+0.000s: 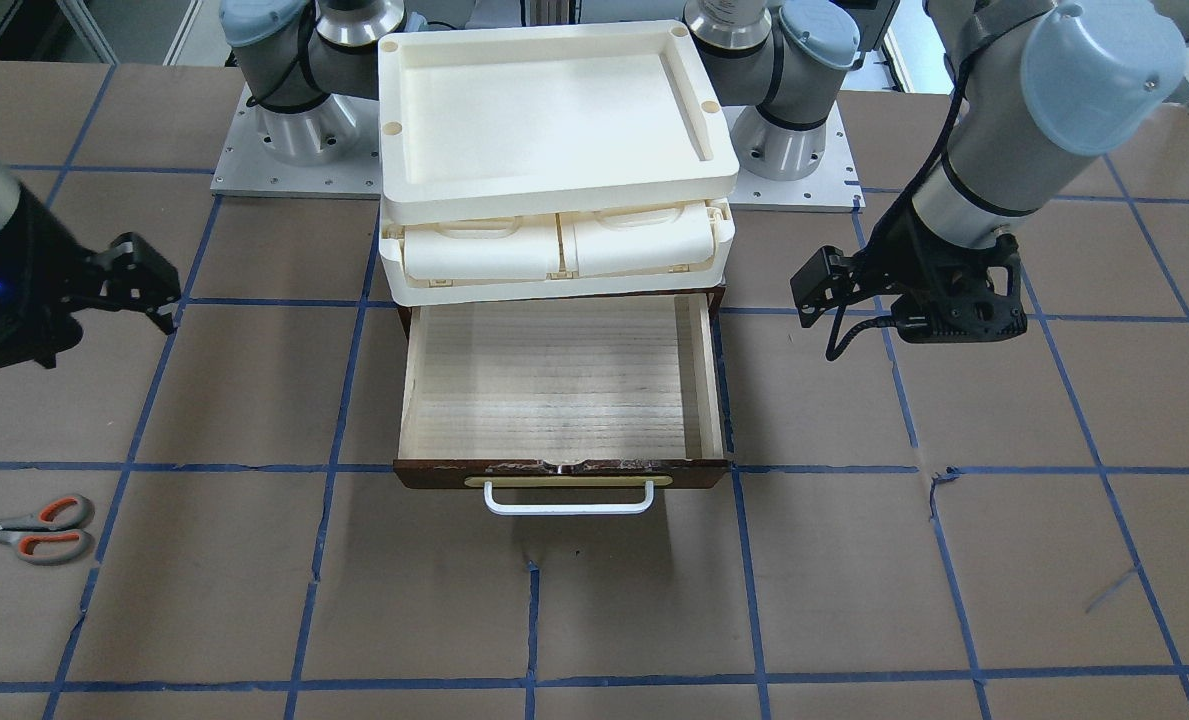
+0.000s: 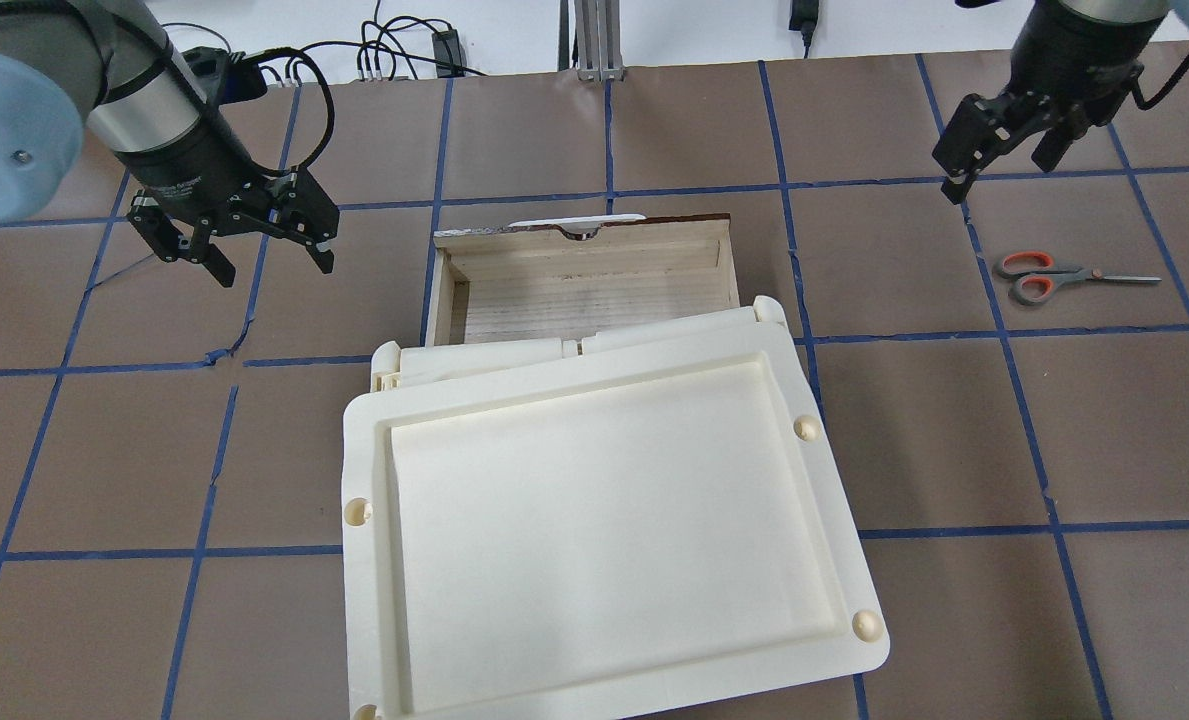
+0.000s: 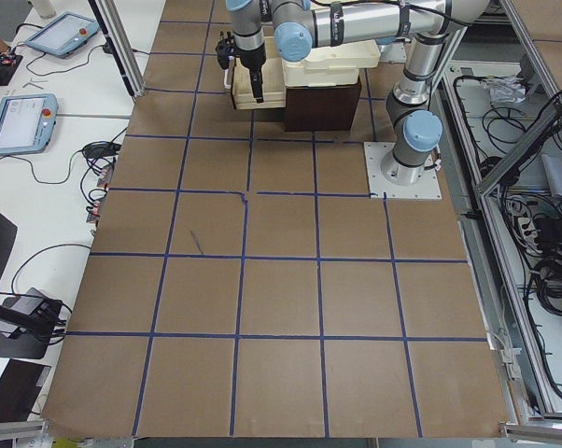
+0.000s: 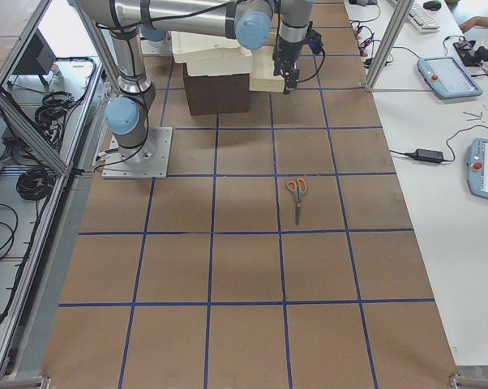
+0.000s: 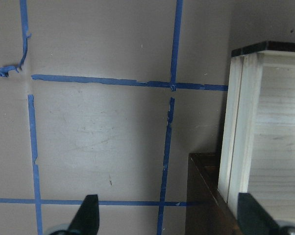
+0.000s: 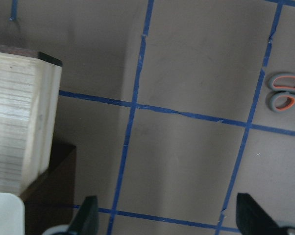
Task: Put scissors in drawer and close it
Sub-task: 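Move the right gripper over the grey-and-orange scissors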
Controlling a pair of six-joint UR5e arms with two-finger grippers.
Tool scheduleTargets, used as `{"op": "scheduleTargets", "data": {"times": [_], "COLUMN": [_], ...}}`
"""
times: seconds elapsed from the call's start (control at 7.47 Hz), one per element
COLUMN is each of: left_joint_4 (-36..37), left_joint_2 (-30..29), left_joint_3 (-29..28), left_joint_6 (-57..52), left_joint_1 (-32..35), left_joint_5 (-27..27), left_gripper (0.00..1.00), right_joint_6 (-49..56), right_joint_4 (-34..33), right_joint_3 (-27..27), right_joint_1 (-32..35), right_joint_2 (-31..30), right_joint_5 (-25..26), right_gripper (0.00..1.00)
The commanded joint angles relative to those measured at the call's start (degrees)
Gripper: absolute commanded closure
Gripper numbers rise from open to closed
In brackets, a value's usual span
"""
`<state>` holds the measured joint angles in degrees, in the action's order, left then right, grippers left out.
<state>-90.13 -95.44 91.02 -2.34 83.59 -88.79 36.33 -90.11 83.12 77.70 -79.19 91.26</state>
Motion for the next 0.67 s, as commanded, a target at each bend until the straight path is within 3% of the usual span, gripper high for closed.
{"op": "scheduleTargets", "data": {"times": [0.0,0.54], "left_joint_4": [0.21,0.48], "left_joint_2": [-0.18,-0.62], "left_joint_3": [-0.05,-0.49], "left_joint_6": [0.76,2.18], "left_joint_1": [0.43,1.14], "left_joint_5": [-2.71,-2.44], "left_gripper": [0.0,0.0], "right_joint_6": [23.94,64.91], "right_joint_4": [-6.81,-32.19], "right_joint_3": [0.55,11.34], "right_joint_1": [-6.74,-13.53], "right_joint_2": [5.61,9.49], "right_joint_5": [0.58,0.58], "right_gripper": [0.0,0.0]}}
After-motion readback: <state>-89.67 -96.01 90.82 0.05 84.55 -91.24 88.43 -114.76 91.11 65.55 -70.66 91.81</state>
